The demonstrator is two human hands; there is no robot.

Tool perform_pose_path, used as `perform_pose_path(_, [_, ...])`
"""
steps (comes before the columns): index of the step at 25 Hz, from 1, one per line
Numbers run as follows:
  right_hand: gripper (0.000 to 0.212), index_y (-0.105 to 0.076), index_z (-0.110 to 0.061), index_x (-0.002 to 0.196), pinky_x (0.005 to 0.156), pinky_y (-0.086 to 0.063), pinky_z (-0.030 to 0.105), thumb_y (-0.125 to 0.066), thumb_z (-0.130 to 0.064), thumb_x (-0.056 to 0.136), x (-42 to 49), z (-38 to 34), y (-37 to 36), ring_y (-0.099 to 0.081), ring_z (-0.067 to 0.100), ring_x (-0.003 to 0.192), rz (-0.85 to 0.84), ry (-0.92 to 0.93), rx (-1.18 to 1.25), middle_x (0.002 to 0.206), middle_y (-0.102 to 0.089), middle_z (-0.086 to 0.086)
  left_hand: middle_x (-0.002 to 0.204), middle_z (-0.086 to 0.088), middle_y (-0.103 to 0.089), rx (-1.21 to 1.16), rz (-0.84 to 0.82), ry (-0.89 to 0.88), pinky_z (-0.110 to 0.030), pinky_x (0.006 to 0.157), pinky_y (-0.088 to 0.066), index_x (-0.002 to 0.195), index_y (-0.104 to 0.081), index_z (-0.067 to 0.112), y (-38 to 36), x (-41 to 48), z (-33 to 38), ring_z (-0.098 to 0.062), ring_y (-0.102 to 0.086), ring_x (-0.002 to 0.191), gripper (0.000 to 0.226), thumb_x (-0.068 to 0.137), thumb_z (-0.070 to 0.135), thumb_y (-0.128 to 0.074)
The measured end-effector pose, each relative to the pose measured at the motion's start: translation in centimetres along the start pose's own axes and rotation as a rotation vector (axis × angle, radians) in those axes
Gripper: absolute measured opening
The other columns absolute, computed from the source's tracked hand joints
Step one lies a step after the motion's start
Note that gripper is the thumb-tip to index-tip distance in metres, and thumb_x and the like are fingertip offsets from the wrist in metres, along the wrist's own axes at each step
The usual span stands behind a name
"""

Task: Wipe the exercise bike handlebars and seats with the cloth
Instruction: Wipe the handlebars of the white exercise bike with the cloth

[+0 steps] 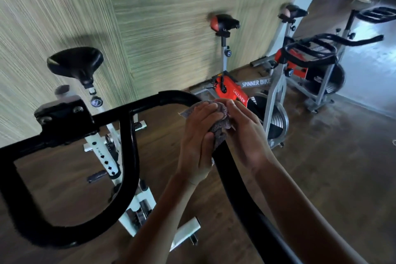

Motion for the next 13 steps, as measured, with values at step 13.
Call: perform_pose_path(13, [0.027,-0.070,-0.011,0.115,0.078,-0.050,0.011,-0.045,-0.008,0.105,4.3,1.0,-3.3,-0.070,0.003,0.097,-0.125,0.032,-0.143,0.100,-0.077,-0.005,0.145,-0.016,-0.047,0.714,0.077,-0.138,-0.043,0.123,-0.021,0.138,-0.045,0.005,2.6,1.7,-4.7,-0.033,-0.039,0.141,0.041,0.108,0.027,-0.027])
Point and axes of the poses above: each hand's wrist, its own x-axis towards the middle knuckle, its own y-axis out of the back of the hand, z = x × y, the point moved 8 cm from there along x, towards the middle knuckle
